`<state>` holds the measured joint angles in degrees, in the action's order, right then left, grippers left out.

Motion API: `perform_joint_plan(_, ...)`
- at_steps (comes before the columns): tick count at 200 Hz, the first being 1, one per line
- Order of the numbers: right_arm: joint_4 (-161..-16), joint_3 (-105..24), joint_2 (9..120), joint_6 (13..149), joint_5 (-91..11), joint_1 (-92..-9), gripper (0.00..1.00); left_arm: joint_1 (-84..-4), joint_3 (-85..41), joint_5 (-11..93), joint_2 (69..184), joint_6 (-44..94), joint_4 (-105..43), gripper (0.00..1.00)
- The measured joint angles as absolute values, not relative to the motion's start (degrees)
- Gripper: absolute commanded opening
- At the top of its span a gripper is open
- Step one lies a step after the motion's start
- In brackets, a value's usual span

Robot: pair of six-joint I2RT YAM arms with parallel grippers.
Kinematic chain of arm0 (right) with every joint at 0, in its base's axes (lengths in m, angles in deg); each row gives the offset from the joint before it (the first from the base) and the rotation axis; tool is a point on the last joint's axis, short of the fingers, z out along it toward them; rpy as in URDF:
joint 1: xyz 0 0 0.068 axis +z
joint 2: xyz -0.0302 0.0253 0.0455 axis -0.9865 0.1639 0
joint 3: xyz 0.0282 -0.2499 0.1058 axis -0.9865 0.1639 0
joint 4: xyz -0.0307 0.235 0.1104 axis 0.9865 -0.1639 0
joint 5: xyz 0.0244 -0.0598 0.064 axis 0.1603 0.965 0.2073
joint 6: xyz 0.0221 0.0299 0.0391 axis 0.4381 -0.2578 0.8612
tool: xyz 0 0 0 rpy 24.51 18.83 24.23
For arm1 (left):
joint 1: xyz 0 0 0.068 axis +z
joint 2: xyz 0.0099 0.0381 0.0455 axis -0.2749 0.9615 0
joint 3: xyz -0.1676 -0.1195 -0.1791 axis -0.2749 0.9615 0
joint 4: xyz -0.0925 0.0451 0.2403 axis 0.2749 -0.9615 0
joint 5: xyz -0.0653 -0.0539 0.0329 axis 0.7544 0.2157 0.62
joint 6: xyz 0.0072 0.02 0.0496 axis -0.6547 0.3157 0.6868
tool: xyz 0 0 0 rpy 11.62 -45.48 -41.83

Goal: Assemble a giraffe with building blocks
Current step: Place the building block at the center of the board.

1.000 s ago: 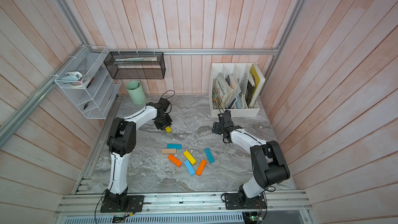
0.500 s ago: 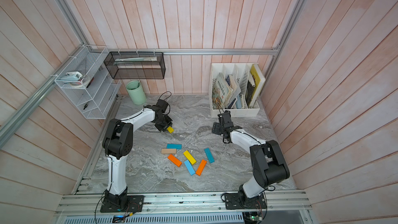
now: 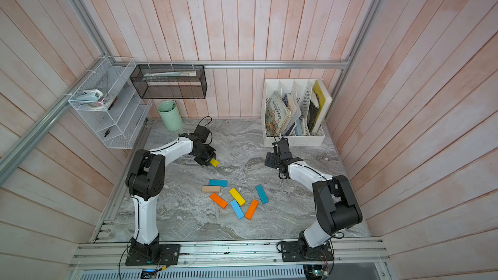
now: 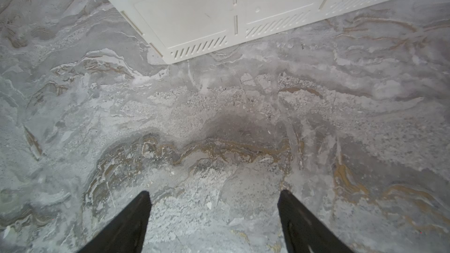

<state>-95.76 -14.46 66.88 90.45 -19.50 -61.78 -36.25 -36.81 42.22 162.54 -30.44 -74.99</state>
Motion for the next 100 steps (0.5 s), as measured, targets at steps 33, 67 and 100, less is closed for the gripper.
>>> perform_joint_plan(33,-95.8,-14.4,66.9,90.5,-19.7,-61.8,0.85,-36.2,-35.7,42.3,159.9,-36.3,-74.7,0.02)
perform_joint_plan(67,-95.5,-14.2,66.9,90.5,-19.9,-61.8,0.85,-36.2,-36.4,40.3,158.6,-39.8,-76.7,0.08)
perform_joint_plan(100,-95.3,-13.5,66.9,90.5,-20.3,-61.7,0.85,-36.1,-35.5,39.3,158.2,-43.4,-77.1,0.08)
